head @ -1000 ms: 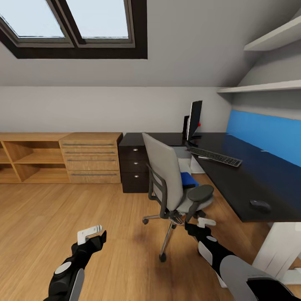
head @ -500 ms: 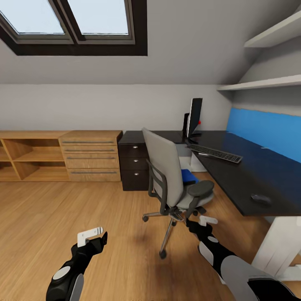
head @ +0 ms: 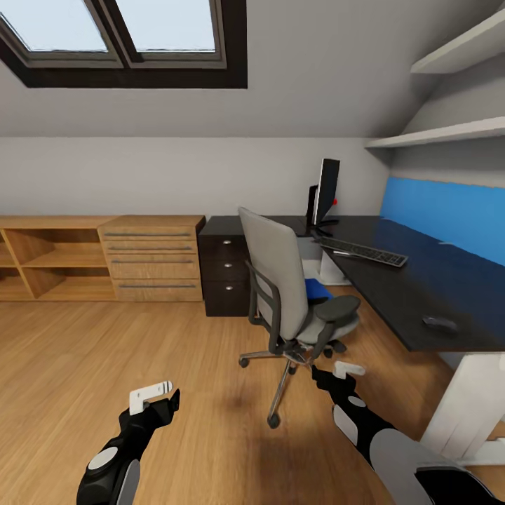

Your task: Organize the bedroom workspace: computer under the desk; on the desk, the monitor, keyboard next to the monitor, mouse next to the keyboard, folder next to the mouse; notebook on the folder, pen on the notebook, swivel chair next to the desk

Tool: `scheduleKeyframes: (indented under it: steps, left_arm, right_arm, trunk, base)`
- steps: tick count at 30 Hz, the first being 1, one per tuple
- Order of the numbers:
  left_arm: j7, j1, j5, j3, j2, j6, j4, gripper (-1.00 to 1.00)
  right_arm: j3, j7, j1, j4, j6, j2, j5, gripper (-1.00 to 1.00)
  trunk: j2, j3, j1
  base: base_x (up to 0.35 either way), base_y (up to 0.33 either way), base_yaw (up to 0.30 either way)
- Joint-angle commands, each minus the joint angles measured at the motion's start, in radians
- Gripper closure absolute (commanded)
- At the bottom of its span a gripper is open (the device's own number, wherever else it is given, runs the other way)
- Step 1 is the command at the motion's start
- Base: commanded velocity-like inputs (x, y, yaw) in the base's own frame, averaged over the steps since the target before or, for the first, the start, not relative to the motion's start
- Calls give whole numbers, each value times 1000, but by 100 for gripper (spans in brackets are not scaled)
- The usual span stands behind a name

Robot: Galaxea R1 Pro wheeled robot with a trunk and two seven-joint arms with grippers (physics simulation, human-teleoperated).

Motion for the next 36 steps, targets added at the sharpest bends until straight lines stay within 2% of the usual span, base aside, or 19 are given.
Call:
scheduleKeyframes:
  steps: [1, 13, 24, 30, 31, 32, 36]
  left_arm:
    - [5, -1, 8, 0, 0, 5, -1, -100]
    - [7, -1, 8, 0, 0, 5, -1, -100]
    - [8, -1, 4, 3, 1, 4, 2, -100]
    - [9, -1, 3, 5, 3, 2, 5, -100]
    - [8, -1, 2, 5, 4, 2, 5, -100]
    - [8, -1, 2, 5, 5, 2, 6, -100]
    - [8, -1, 3, 5, 6, 2, 8, -100]
  right_arm:
    - [2, -2, -1, 1, -4, 0, -6, -100]
    - [3, -2, -1, 1, -4, 0, -5, -100]
    - [3, -1, -1, 4, -4, 0, -4, -100]
    - [3, -6, 0, 4, -1, -4, -3, -100]
    - [3, -6, -1, 3, 0, -7, -3, -100]
    - [2, -19, -1, 2, 4, -30, -4, -100]
    - [-1, -51, -4, 0, 17, -70, -5, -100]
  trunk:
    - [-8, -4, 4]
    - [-92, -39, 50]
    - [-169, -73, 92]
    - [-169, -73, 92]
    - [-169, -73, 92]
    - [-169, -73, 92]
    - [-169, -73, 92]
  base:
    - [0, 0, 0]
    - [0, 0, -115]
    - [0, 0, -12]
    - [0, 0, 0]
    - [0, 0, 0]
    - [0, 0, 0]
    - [0, 0, 0]
